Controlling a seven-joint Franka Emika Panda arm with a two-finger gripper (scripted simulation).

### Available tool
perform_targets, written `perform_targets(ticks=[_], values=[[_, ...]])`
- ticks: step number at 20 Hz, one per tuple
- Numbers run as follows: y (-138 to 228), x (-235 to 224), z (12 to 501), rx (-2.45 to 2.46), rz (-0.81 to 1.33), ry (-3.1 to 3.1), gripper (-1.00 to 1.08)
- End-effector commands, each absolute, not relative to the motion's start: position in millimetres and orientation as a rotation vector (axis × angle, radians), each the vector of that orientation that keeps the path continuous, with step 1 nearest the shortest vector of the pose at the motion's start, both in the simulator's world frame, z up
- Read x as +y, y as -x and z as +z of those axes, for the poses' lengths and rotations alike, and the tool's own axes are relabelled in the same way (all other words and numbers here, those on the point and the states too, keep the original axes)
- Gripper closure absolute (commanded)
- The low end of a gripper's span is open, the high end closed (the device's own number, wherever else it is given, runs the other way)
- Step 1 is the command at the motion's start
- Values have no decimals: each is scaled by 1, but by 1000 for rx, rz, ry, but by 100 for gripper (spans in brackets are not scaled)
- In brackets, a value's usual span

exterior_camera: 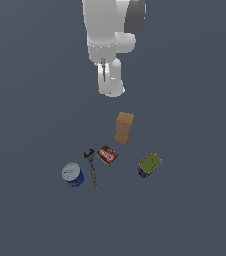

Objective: Pick up a designated object from a clutter of objects.

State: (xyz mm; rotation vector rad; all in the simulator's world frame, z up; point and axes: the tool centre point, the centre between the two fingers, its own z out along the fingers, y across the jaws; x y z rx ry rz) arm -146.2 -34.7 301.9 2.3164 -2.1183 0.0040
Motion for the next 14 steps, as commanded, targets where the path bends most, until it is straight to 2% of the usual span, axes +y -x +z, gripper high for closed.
perform_targets(ticks=[1,14], values=[[146,-30,324,-2118,3,-2317,108],[139,-12,410,-2118,0,-2320,108]])
